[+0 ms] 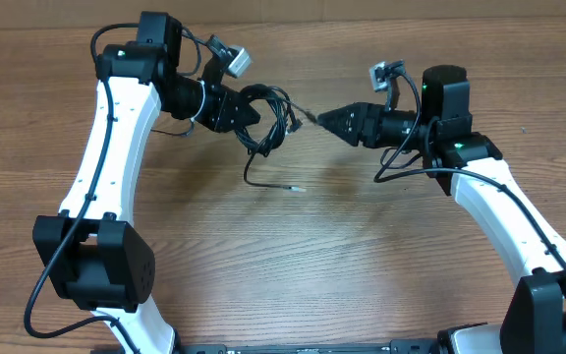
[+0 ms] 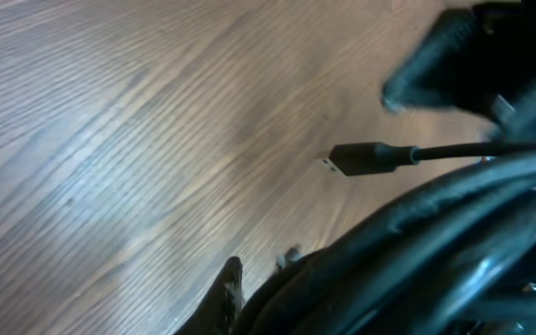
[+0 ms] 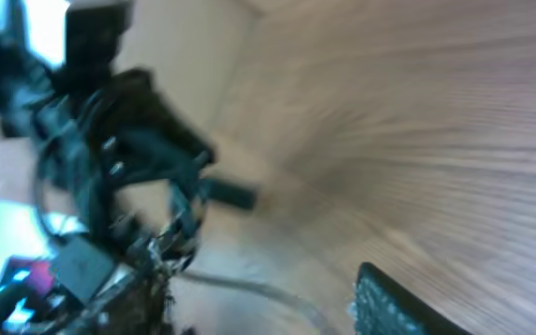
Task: Untangle cables
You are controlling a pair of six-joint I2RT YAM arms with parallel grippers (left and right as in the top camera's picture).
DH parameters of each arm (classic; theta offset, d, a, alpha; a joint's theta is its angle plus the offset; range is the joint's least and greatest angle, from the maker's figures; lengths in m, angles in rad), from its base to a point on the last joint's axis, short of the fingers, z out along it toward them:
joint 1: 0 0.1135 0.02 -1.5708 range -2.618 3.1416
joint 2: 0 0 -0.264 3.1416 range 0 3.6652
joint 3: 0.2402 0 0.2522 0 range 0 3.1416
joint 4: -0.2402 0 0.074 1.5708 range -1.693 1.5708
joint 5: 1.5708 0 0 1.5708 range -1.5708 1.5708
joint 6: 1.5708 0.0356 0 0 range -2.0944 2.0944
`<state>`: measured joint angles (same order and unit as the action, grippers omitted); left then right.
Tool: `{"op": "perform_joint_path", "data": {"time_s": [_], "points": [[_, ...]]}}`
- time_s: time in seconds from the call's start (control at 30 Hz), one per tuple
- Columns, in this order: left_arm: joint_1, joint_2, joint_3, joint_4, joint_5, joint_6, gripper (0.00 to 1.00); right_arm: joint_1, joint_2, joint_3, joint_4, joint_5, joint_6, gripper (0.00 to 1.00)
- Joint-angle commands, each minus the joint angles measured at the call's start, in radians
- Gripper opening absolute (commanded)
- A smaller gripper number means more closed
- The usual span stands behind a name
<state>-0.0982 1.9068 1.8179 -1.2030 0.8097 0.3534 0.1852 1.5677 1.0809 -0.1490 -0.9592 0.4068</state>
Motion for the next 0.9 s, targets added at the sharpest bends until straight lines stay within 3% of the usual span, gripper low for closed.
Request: {"op": "perform_joint_path", "data": {"time_s": [0.0, 0.33, 0.77, 0.87], "points": [[-0.018, -0.022, -0.003, 0.011, -0.004, -0.080, 0.04, 0.034, -0.019, 0.013, 0.013, -0.023, -0.022, 0.67], [-0.100, -0.022, -0.003, -0.025, -0.005, 0.012, 0.04, 0.096, -0.019, 0.013, 0.092, 0.314, 0.060, 0.67], [-0.113, -0.022, -0.003, -0.041, 0.061, 0.070, 0.04, 0.126, -0.019, 0.013, 0.079, 0.287, 0.058, 0.68], [-0.113, -0.022, -0.003, -0.042, 0.134, 0.088, 0.04, 0.155, -0.018, 0.013, 0.033, 0.391, 0.053, 0.68]]}}
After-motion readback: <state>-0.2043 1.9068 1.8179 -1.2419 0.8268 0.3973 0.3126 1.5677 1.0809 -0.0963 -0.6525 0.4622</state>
